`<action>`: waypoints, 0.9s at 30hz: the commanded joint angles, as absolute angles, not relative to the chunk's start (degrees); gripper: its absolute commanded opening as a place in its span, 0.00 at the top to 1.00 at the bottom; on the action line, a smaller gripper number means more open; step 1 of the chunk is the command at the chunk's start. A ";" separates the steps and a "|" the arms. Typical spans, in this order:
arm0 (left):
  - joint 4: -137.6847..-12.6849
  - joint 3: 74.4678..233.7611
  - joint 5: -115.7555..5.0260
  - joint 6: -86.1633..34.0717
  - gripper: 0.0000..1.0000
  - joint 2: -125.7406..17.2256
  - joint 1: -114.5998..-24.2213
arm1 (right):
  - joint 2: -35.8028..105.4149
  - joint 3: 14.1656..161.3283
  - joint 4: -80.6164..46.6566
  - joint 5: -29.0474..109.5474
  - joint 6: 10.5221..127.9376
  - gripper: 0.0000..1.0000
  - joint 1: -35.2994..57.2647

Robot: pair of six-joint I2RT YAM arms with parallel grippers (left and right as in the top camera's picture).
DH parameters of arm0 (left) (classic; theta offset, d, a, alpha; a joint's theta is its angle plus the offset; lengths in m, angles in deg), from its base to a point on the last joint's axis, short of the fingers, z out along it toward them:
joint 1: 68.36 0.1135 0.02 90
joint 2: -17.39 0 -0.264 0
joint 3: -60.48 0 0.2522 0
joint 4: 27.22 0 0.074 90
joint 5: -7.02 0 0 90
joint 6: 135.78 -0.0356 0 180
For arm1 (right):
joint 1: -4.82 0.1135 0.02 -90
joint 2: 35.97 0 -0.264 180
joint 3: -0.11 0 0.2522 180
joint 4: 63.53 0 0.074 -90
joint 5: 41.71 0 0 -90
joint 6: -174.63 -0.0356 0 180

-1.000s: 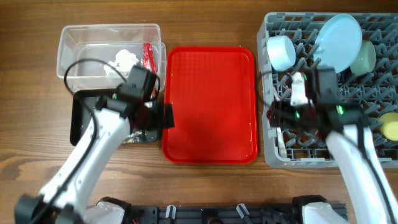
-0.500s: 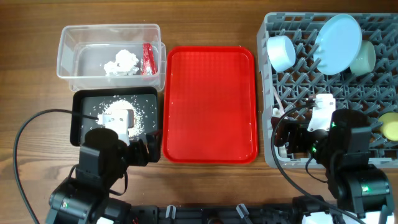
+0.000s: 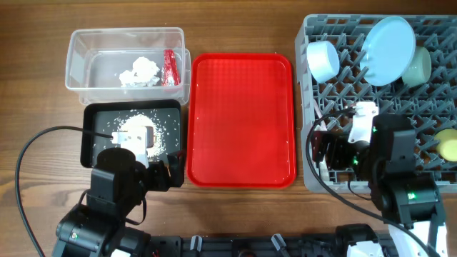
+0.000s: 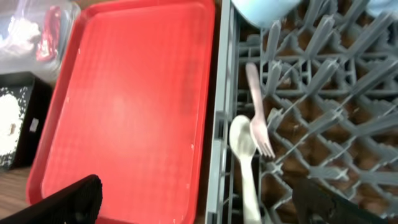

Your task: Sort waste into correct bins and load items into the dishwasher rack

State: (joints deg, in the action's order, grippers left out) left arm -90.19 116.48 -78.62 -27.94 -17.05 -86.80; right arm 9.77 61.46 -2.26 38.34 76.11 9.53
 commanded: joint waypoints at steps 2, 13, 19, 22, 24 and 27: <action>-90.04 115.95 -79.39 -29.07 0.00 -16.96 -86.99 | -0.18 52.57 -17.54 39.65 78.74 0.00 9.46; -90.04 115.95 -79.39 -29.07 0.00 -16.94 -86.99 | -31.32 14.73 -67.15 45.24 80.36 0.00 9.46; -90.04 115.95 -79.39 -29.07 0.00 -16.94 -86.99 | -35.80 14.17 -59.92 46.29 92.40 0.00 9.35; -90.04 115.95 -79.39 -29.07 0.00 -16.96 -86.99 | -35.80 14.17 -50.43 42.99 96.42 0.00 9.33; -90.04 115.95 -79.39 -29.05 0.00 -16.94 -86.99 | -35.80 14.19 -50.02 42.88 95.11 0.00 9.35; -90.04 115.95 -79.41 -29.05 0.00 -16.96 -86.99 | -35.76 14.17 -50.06 42.88 95.15 0.00 9.35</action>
State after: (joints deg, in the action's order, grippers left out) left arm -90.21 116.17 -78.80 -27.96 -17.16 -86.80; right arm -35.19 14.23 -49.75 44.04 93.62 9.53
